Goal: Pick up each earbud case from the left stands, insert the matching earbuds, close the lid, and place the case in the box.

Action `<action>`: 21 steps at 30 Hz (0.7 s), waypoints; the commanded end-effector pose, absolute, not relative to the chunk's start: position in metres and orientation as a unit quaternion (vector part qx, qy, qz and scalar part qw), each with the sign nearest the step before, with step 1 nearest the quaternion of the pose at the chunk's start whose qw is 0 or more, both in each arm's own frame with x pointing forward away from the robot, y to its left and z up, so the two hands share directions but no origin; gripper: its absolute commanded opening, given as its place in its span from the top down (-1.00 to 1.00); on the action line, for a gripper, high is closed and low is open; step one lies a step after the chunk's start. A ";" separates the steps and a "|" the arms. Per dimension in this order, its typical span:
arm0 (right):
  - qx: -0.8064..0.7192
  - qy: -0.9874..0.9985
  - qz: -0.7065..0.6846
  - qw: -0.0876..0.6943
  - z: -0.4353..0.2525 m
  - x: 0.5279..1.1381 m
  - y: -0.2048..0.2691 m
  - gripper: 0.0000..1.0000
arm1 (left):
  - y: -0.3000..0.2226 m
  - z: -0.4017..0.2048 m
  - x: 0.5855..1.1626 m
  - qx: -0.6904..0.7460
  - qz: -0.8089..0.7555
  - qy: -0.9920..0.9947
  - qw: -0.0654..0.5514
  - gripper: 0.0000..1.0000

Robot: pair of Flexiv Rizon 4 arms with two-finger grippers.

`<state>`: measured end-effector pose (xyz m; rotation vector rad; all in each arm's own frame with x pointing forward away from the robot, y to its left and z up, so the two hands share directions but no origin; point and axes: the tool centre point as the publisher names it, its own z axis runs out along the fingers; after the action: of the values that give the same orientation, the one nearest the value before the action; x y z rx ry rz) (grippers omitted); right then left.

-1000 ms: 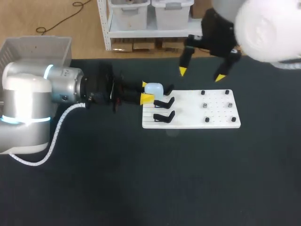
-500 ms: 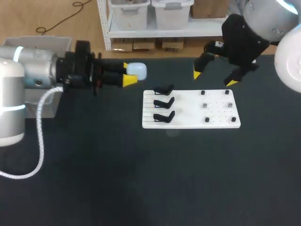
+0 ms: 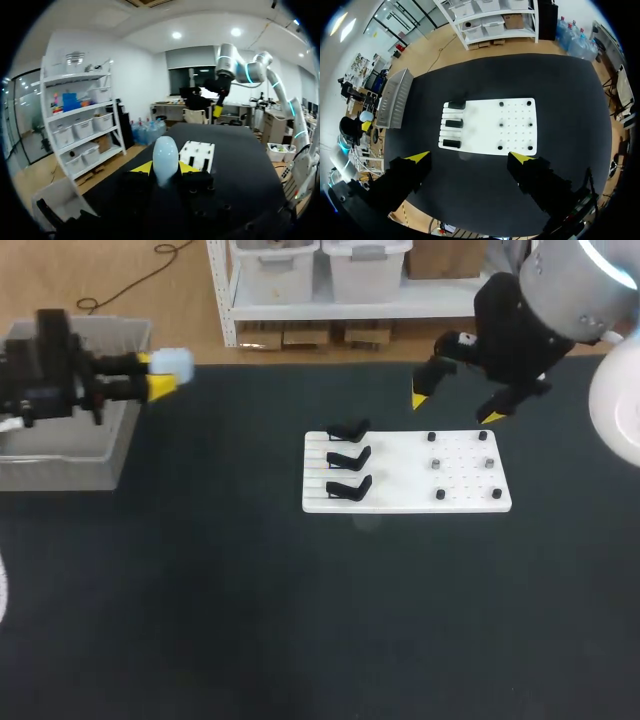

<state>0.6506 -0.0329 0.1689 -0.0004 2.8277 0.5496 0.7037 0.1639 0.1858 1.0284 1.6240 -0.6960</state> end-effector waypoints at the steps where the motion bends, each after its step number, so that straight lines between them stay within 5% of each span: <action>1: 0.002 0.973 0.188 0.135 0.168 0.648 -0.033 -1.00 | 0.214 0.177 0.708 0.303 -0.178 0.734 0.581 1.00; 21: 0.002 0.973 0.188 0.135 0.168 0.648 -0.033 -1.00 | 0.371 0.118 0.811 0.240 -0.090 0.803 0.537 1.00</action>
<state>0.6497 -0.0329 0.1684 0.0019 2.8226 0.5482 0.7920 0.3712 0.1264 0.6112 1.8954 -0.2870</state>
